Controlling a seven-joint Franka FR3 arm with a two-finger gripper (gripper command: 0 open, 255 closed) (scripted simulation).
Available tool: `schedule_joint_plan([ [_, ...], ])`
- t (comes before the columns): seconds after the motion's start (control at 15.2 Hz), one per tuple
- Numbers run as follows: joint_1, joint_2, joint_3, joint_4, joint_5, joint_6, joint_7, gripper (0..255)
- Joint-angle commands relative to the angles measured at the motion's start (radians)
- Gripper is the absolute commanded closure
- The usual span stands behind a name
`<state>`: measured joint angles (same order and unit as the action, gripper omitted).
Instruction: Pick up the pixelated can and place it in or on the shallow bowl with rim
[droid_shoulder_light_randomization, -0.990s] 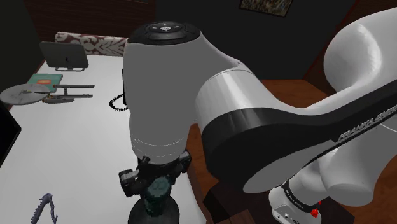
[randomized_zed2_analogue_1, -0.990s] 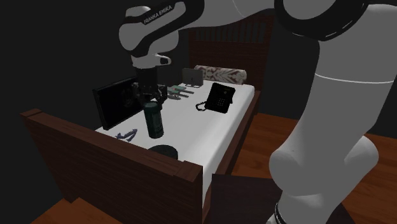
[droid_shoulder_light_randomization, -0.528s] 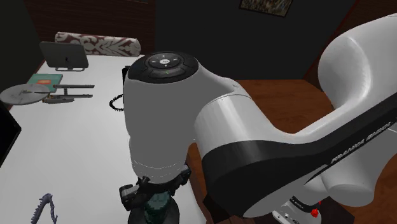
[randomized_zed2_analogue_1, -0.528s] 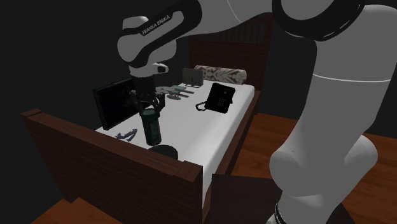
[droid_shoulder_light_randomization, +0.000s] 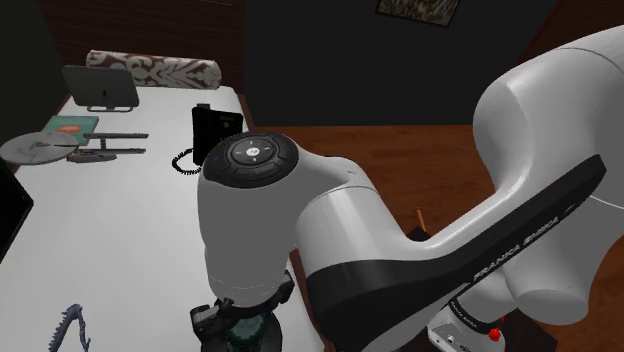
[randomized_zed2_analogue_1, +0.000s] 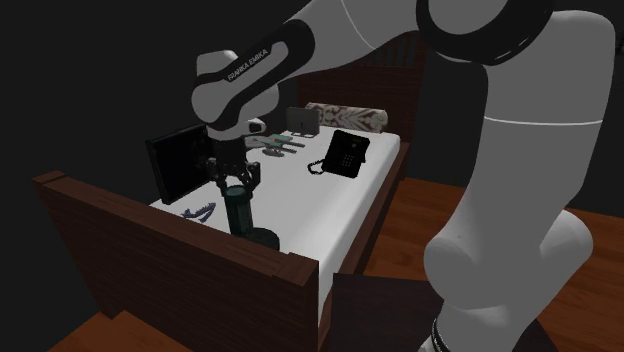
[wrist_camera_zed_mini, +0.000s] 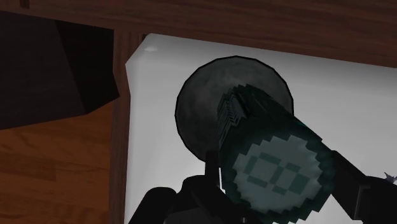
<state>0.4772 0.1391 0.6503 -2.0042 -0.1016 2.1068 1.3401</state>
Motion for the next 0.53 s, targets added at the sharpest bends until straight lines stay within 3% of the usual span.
schedule_joint_plan([
  [0.0,0.001,0.007,-0.001,-0.018,-0.007,0.024,0.005,255],
  [0.46,0.012,0.061,-0.012,-0.059,-0.051,0.107,0.036,255],
])
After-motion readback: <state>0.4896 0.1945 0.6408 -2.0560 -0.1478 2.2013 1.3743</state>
